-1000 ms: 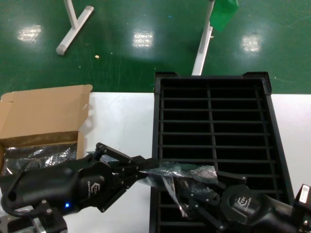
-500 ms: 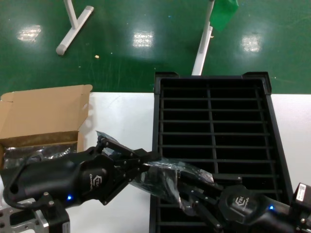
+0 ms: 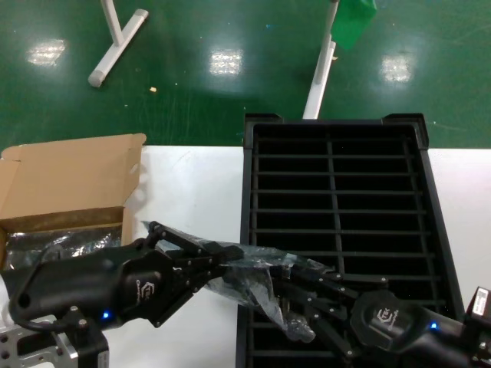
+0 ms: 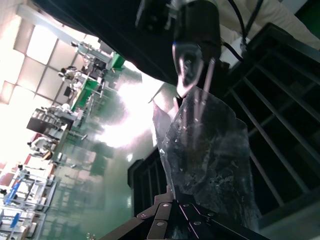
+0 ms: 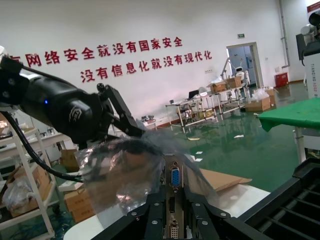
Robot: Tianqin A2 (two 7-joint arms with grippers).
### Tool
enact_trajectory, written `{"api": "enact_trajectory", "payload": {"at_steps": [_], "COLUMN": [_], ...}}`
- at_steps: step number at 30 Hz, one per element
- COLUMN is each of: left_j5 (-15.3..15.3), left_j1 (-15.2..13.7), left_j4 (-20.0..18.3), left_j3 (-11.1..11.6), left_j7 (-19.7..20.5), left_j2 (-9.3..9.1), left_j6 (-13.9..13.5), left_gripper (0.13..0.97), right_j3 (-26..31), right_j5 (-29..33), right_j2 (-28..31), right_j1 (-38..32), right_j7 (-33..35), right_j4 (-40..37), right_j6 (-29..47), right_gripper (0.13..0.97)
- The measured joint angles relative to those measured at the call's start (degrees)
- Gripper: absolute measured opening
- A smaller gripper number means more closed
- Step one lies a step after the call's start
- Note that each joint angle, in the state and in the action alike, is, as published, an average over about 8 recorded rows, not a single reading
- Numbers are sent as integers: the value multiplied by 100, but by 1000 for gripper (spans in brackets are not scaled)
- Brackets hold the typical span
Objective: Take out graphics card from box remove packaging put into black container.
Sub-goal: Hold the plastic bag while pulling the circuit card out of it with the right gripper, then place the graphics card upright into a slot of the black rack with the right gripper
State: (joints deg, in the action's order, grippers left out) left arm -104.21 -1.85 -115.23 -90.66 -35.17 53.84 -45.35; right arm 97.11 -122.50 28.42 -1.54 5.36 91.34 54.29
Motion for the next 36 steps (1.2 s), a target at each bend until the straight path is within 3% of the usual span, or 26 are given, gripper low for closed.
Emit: {"api": "enact_trajectory", "payload": {"at_steps": [10, 16, 22, 28, 32, 36], "left_j5": [70, 41, -112, -376, -599, -826], "left_j1": [-264, -384, -342, -217, -158, -286], "left_j4": [341, 614, 1042, 1577, 2026, 2611], "left_j3": [-195, -142, 111, 512, 762, 857], "left_j7": [-156, -244, -431, -707, -972, -1323], "left_j2": [-53, -22, 40, 18, -86, -282], "left_j6": [-69, -94, -164, -292, -464, -741], "left_gripper": [142, 142, 142, 142, 142, 142], "right_j3": [-129, -282, -530, -923, -1277, -1656], "right_j5": [-57, -104, -146, -149, -65, 176], "right_j2": [134, 271, 474, 808, 1151, 1580], "right_j1": [102, 151, 193, 307, 525, 865], "right_j7": [-101, -131, -143, -148, -246, -459], "right_j4": [223, 298, 347, 515, 825, 1344], "right_j6": [-28, -26, -36, -93, -222, -448], "right_gripper": [200, 200, 200, 200, 200, 200]}}
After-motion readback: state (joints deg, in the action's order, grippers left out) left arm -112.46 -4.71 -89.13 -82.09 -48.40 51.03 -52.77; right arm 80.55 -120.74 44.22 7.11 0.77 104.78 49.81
